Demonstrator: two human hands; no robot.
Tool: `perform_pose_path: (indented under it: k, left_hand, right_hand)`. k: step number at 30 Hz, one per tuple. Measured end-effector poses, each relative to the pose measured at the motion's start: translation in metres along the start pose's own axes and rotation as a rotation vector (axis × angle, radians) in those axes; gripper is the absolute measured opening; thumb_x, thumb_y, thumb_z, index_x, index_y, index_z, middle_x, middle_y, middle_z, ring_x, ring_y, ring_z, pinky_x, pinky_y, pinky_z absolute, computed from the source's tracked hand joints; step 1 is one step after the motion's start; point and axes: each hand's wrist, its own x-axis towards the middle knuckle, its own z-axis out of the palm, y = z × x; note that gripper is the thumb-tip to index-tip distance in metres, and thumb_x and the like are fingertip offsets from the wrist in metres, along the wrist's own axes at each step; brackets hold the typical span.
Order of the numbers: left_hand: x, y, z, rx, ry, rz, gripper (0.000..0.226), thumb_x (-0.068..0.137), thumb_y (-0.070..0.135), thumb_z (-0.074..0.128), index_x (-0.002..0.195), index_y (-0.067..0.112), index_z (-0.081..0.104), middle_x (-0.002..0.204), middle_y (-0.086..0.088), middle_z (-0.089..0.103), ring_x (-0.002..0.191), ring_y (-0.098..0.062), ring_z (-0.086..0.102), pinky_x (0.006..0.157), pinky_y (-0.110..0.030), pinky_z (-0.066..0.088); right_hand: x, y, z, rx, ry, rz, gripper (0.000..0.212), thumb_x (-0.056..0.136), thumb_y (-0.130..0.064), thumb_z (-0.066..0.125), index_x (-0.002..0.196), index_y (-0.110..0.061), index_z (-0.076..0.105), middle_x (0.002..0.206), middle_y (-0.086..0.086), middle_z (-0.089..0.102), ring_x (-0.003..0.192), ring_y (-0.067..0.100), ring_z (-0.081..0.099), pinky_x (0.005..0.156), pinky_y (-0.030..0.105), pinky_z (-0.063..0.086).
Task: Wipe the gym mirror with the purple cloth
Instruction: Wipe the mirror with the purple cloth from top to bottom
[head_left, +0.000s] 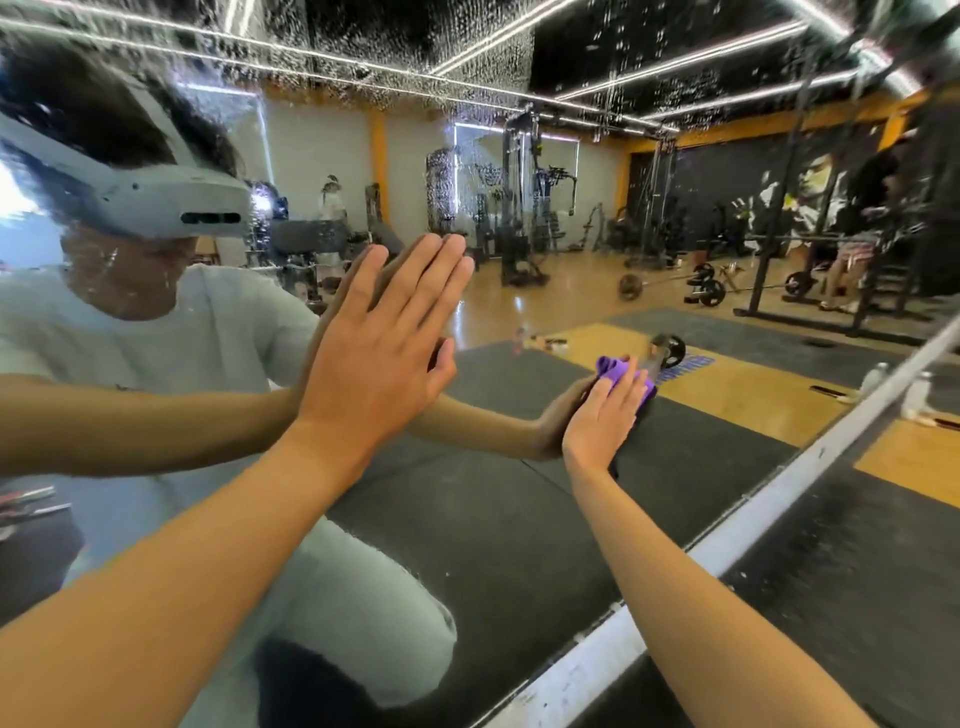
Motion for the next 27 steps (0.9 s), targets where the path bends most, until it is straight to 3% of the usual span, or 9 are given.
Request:
perform_pose_path:
  k: [4, 7, 12, 15, 17, 22, 27]
  left_hand:
    - [0.003, 0.000, -0.002, 0.020, 0.000, 0.006, 0.072, 0.108, 0.039, 0.026, 0.168, 0.010, -0.001, 0.177, -0.009, 0.003, 0.163, -0.024, 0.008, 0.130, -0.051, 0.008]
    - [0.003, 0.001, -0.002, 0.024, 0.001, 0.005, 0.072, 0.108, 0.039, 0.026, 0.168, 0.010, -0.001, 0.177, -0.009, 0.002, 0.163, -0.024, 0.008, 0.130, -0.051, 0.007]
    - [0.001, 0.000, -0.002, 0.039, -0.010, -0.002, 0.072, 0.109, 0.041, 0.024, 0.168, 0.010, -0.004, 0.177, -0.010, 0.000, 0.163, -0.025, 0.006, 0.130, -0.051, 0.007]
    - [0.001, 0.000, -0.003, 0.016, -0.028, -0.003, 0.074, 0.109, 0.042, 0.027, 0.168, 0.010, -0.003, 0.177, -0.010, -0.001, 0.163, -0.025, 0.004, 0.131, -0.051, 0.009]
    - [0.001, 0.000, -0.002, 0.012, -0.032, -0.001, 0.074, 0.109, 0.043, 0.027, 0.168, 0.010, -0.003, 0.177, -0.011, -0.001, 0.163, -0.025, 0.004, 0.131, -0.051, 0.012]
    - [0.001, 0.001, -0.001, 0.035, -0.020, 0.003, 0.072, 0.109, 0.042, 0.026, 0.168, 0.010, 0.001, 0.177, -0.011, 0.002, 0.163, -0.026, 0.007, 0.131, -0.051, 0.012]
    - [0.001, 0.000, -0.001, 0.075, -0.009, 0.028, 0.072, 0.108, 0.041, 0.027, 0.168, 0.008, 0.005, 0.176, -0.012, 0.006, 0.163, -0.026, 0.011, 0.130, -0.051, 0.012]
  right_hand:
    - [-0.002, -0.008, 0.000, 0.020, -0.002, 0.060, 0.054, 0.113, -0.030, 0.026, 0.166, -0.020, 0.017, 0.174, 0.008, 0.011, 0.161, 0.020, 0.006, 0.126, 0.043, 0.010]
    - [-0.005, -0.027, -0.002, -0.015, -0.058, 0.071, 0.056, 0.114, -0.027, 0.027, 0.166, -0.015, 0.012, 0.175, 0.010, 0.005, 0.161, 0.022, 0.000, 0.127, 0.040, 0.004]
    - [-0.053, -0.062, -0.006, -0.095, -0.221, -0.431, 0.060, 0.111, -0.035, 0.022, 0.164, -0.023, -0.003, 0.171, -0.003, -0.015, 0.159, 0.016, -0.015, 0.128, 0.039, -0.007]
    - [-0.078, -0.062, -0.012, -0.162, -0.351, -0.799, 0.060, 0.111, -0.034, 0.027, 0.165, -0.025, 0.003, 0.172, -0.002, -0.017, 0.161, 0.023, -0.013, 0.129, 0.046, -0.009]
    - [-0.084, -0.056, -0.014, -0.221, -0.366, -0.944, 0.059, 0.111, -0.035, 0.028, 0.166, -0.026, 0.007, 0.173, 0.000, -0.016, 0.161, 0.025, -0.009, 0.129, 0.046, -0.009]
    - [-0.056, -0.053, -0.019, -0.301, -0.365, -1.111, 0.059, 0.111, -0.039, 0.021, 0.166, -0.034, -0.001, 0.174, -0.002, -0.011, 0.162, 0.024, -0.003, 0.130, 0.044, -0.005]
    - [0.000, -0.104, -0.015, -0.233, -0.279, -1.085, 0.057, 0.112, -0.038, 0.019, 0.164, -0.037, -0.003, 0.173, -0.005, -0.009, 0.162, 0.022, -0.003, 0.130, 0.046, -0.001]
